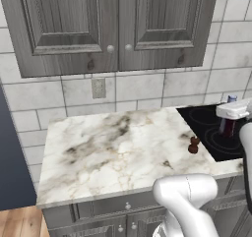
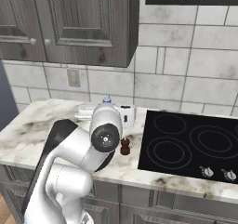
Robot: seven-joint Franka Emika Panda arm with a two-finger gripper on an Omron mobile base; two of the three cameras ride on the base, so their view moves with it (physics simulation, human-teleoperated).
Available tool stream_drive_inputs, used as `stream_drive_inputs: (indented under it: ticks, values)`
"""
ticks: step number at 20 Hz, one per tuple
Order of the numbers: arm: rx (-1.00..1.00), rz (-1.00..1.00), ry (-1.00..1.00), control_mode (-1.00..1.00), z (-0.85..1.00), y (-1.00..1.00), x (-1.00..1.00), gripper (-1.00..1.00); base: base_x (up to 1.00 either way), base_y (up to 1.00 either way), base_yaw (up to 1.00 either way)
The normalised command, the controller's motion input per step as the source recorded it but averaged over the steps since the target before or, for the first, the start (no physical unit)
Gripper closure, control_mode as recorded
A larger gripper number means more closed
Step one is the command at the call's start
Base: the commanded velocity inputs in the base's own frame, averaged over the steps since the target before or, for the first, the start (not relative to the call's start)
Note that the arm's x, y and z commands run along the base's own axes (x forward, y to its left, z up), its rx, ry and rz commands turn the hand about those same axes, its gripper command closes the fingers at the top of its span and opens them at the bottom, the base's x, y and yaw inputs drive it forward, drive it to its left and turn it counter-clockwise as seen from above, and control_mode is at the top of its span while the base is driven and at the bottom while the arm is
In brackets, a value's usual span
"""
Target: Take 2 condiments from the cabinet and move them on the counter near the stove.Make sure the condiments are lined up with each other, next to each other.
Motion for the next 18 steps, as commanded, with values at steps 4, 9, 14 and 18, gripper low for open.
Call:
stream_drive_inputs:
  ticks: [4,9,14,18]
  values:
    - [0.0,0.0,-0.05,-1.0,-0.69,-0.3,0.41,1.0,0.0,0.0,0.0]
    - [0.04,0.0,0.0,-1.0,-0.56,-0.4,0.32,1.0,0.0,0.0,0.0]
    - [0.01,0.04,0.08,-1.0,-0.46,-0.45,0.19,1.0,0.0,0.0,0.0]
    - [0.0,0.13,0.12,-1.0,-0.45,-0.38,0.2,1.0,0.0,0.0,0.0]
